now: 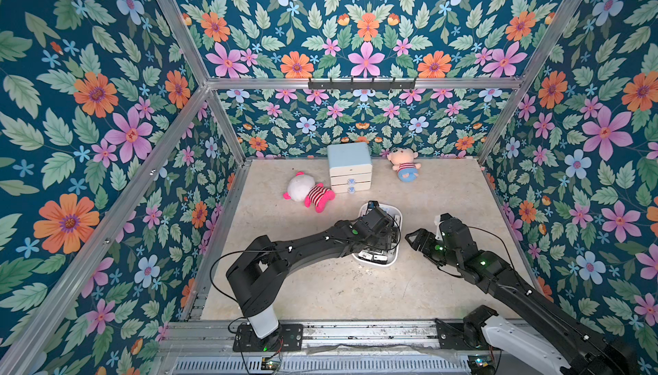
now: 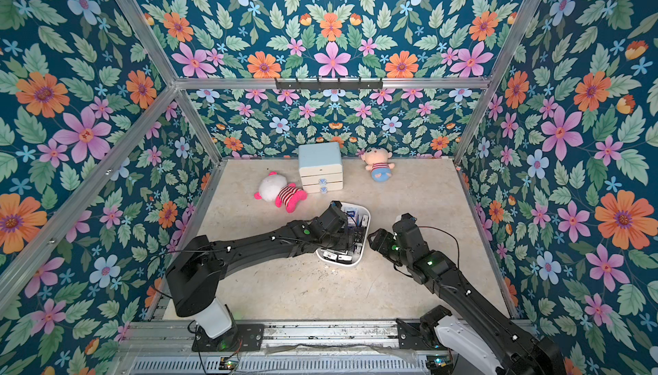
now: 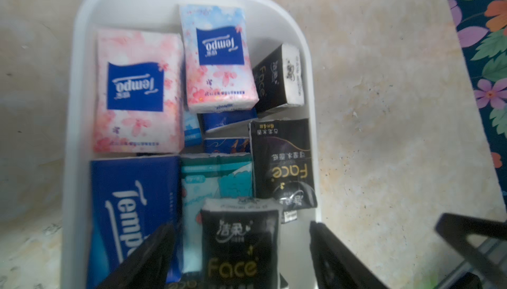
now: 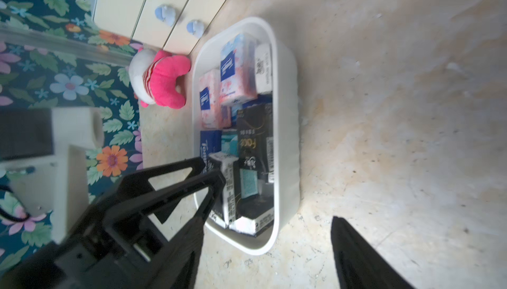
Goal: Put the pocket tissues into the storage box
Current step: Place the pocket tissues in the storage box.
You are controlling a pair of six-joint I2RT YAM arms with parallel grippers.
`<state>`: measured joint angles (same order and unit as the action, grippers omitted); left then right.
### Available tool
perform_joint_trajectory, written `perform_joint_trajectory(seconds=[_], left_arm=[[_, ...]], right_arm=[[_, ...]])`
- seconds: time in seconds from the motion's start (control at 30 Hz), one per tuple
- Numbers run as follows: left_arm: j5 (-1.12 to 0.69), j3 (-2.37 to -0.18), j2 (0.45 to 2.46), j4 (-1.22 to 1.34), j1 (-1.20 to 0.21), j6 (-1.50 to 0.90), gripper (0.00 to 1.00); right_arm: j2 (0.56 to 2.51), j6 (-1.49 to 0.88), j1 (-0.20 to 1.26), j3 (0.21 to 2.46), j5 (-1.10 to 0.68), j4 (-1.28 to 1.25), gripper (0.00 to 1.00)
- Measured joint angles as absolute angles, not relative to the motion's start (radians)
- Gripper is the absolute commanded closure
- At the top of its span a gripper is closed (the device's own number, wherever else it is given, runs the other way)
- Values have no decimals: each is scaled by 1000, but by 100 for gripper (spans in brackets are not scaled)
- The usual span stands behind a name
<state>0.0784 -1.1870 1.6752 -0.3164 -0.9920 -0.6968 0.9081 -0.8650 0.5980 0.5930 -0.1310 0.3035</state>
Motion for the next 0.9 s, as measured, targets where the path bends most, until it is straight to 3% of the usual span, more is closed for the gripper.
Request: perform_joint_trajectory(seconds=[0.1, 0.13, 0.43, 0.9], left_arm=[[99, -1190, 1605, -351, -959, -700, 7], [103, -1188, 1583, -364, -937, -699, 1], [76, -1042, 1356, -429, -647, -703, 1], [-26, -902, 1213, -450, -461, -704, 1]], right_arm=[[964, -869, 681, 622, -131, 274, 24], [988, -869, 709, 638, -131, 259, 24], [1248, -865, 847, 795, -138, 112, 23], [1409, -862, 868, 799, -182, 64, 21]])
